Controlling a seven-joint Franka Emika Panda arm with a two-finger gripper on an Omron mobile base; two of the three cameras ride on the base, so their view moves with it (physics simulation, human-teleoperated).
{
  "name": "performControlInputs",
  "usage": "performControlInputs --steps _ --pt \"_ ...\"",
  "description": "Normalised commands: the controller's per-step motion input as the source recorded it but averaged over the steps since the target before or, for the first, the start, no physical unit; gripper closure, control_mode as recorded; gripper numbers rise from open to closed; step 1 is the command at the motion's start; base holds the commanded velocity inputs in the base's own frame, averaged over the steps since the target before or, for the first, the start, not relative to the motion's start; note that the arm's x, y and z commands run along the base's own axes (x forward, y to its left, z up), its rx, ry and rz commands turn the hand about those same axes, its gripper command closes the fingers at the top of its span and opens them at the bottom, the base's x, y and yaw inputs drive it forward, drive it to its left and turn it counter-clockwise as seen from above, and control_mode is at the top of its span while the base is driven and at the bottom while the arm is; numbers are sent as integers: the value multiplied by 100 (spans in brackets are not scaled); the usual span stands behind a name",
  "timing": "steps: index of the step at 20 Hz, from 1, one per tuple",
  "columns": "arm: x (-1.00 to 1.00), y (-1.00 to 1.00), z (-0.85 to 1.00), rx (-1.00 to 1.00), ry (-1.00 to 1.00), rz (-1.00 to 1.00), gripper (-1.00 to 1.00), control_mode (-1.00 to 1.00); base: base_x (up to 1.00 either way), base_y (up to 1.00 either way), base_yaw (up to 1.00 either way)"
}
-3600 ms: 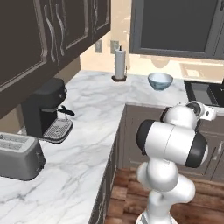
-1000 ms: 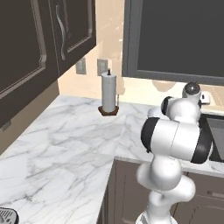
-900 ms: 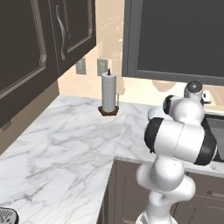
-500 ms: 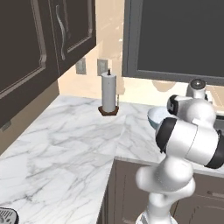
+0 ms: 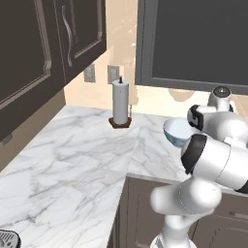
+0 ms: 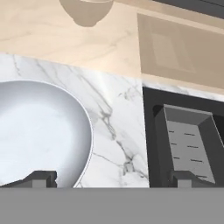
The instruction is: Clear the mugs and bowl far away from the sink.
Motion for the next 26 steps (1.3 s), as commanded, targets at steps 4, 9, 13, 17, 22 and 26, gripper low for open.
performControlInputs --steps 4,9,13,17,22,26 --pt "-16 26 -36 4 4 0 -100 -100 0 0 0" --pt "-13 26 -36 10 0 0 -100 -100 0 0 0" --pt "-33 33 -63 15 0 0 -100 -100 0 0 0" --pt "0 5 -1 1 0 0 -100 -100 0 0 0" --pt "0 0 -4 0 0 0 -100 -100 0 0 0" --pt "0 0 -3 6 0 0 -100 -100 0 0 0"
